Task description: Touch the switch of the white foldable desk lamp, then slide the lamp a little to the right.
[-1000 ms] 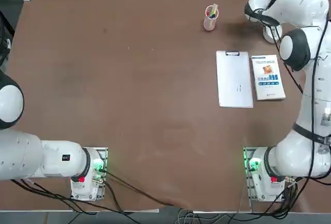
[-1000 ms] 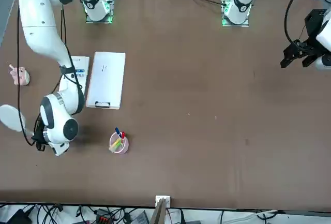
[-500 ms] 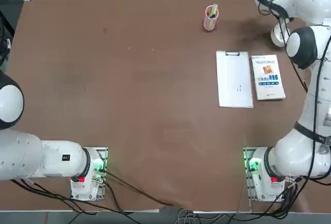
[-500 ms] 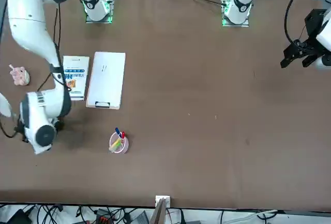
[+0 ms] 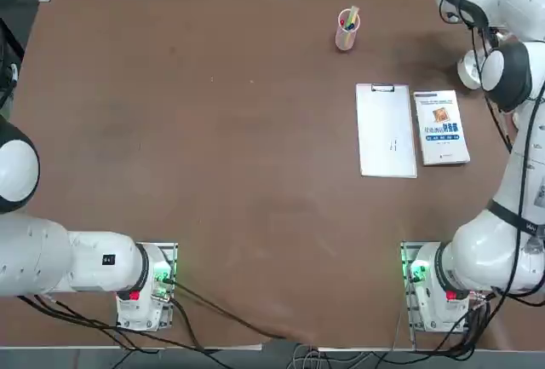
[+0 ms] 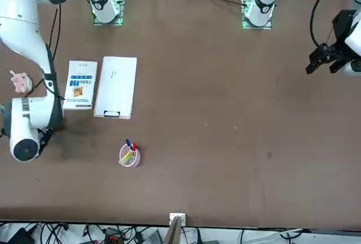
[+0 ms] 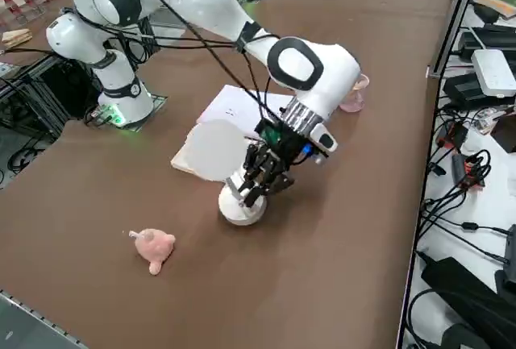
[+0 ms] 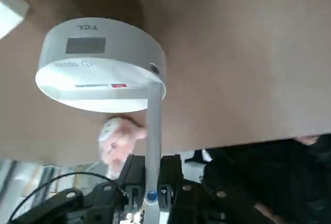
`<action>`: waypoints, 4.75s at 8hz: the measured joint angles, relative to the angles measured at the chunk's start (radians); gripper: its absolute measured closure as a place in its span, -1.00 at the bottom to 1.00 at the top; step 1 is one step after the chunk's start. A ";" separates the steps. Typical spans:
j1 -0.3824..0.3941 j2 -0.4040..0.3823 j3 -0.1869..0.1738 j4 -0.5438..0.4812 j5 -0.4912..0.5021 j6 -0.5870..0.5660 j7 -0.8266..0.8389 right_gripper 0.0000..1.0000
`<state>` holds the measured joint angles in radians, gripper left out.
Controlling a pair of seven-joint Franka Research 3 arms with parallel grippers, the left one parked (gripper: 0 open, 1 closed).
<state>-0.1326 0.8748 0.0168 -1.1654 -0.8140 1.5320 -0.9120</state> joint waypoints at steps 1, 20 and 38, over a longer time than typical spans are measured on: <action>0.003 -0.001 0.003 0.023 0.003 -0.044 0.059 0.69; 0.059 0.113 0.014 0.026 -0.108 -0.086 0.207 0.62; 0.402 -0.387 0.032 0.065 0.327 -0.247 0.301 -0.99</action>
<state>0.2690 0.4874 0.0488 -1.1009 -0.4875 1.2852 -0.6112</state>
